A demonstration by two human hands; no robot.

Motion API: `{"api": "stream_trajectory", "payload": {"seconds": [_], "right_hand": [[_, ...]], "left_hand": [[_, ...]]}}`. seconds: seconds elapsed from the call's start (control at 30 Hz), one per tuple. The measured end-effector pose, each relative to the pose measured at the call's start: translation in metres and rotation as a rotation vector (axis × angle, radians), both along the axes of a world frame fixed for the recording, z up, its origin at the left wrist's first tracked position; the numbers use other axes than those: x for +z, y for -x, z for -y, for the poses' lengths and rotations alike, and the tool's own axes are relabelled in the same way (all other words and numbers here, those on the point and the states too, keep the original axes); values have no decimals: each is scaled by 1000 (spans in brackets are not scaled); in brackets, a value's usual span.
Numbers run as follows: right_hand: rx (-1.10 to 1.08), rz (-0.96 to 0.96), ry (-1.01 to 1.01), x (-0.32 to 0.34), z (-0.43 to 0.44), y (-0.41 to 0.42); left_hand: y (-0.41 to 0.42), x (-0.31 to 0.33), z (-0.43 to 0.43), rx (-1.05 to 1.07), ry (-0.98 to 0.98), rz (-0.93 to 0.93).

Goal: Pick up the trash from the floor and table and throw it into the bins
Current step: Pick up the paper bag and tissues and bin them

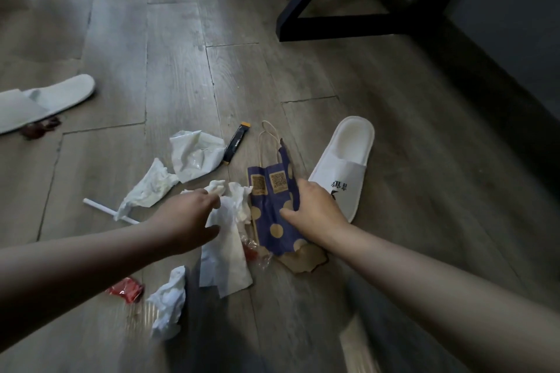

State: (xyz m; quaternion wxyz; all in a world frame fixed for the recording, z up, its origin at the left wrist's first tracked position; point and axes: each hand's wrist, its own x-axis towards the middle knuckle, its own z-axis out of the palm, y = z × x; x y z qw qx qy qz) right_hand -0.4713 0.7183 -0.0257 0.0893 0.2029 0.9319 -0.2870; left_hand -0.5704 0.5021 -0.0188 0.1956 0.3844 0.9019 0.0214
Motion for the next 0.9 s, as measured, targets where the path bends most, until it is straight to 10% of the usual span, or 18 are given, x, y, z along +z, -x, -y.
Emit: {"api": "stream_trajectory", "payload": {"seconds": [0.9], "right_hand": [[-642,-457,417,35,-68,-43]], "left_hand": [[2,-4,-6,-18,-7,3]]}}
